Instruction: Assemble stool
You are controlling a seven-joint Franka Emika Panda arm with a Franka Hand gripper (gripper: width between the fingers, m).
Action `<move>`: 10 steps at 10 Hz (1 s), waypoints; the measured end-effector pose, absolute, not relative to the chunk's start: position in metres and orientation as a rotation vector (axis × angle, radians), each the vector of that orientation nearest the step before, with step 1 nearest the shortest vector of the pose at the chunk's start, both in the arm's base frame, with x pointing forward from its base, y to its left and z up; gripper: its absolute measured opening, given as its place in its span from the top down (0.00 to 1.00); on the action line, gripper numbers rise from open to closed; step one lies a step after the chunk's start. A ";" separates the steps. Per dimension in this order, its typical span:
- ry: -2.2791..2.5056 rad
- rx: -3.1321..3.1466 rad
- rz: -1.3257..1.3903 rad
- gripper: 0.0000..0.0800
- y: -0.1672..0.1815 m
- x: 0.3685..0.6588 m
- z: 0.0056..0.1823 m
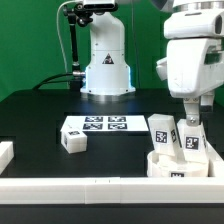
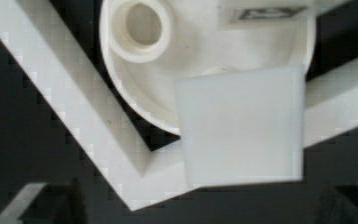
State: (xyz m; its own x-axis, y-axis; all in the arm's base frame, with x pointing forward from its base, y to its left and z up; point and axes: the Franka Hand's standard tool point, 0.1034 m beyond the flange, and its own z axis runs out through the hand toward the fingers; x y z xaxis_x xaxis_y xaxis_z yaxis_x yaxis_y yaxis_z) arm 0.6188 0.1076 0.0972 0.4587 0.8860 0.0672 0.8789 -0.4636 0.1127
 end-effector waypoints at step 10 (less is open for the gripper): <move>1.515 2.689 0.141 0.32 0.108 0.609 0.082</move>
Offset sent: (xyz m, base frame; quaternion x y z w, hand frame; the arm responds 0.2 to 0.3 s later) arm -0.0094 0.0067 -0.0041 -0.0040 -0.0033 0.0221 0.9997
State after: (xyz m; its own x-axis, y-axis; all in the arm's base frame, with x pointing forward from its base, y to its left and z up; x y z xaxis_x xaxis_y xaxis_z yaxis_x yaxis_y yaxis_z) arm 0.6091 0.1076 0.0823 0.5152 0.8554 0.0540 0.8507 -0.5180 0.0898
